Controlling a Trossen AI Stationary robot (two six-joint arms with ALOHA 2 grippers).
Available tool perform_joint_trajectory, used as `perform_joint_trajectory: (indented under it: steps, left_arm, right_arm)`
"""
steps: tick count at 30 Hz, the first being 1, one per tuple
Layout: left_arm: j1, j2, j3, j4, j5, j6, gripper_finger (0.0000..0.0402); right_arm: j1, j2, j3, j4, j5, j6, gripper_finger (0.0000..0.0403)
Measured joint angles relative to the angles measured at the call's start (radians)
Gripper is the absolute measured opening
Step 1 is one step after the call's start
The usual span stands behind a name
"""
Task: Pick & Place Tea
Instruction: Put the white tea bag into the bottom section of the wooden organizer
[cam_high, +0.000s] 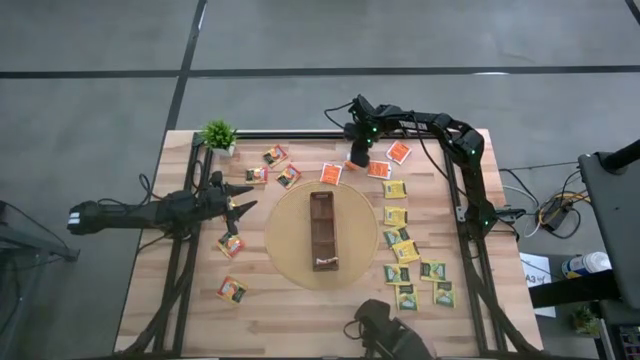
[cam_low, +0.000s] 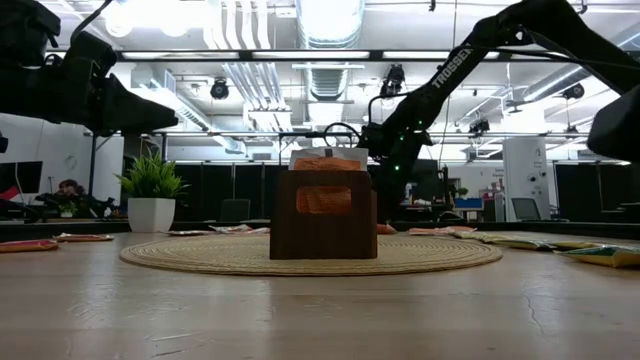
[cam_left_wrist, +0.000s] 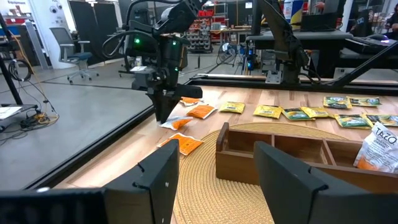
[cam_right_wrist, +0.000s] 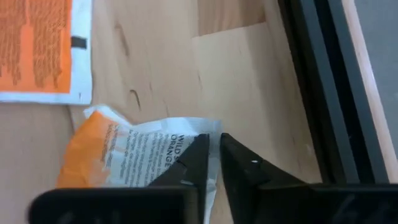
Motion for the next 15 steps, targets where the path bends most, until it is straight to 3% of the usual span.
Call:
perform_joint_trajectory:
  steps: [5,11,15]
  left_arm:
    - [0.000,0.000,0.000,0.000,0.000,0.000,0.0202]
    - [0.000,0.000,0.000,0.000,0.000,0.000,0.0202]
    - [0.000,0.000,0.000,0.000,0.000,0.000,0.0202]
  right_arm:
    - [0.010,-0.002,0.005,-0.007,0.031,0.086,0.0009]
    - [0.066,-0.021,0.005,-0.068,0.193,0.075,0.0008]
    - [0.115,-0.045,0.005,-0.102,0.244,0.076,0.0008]
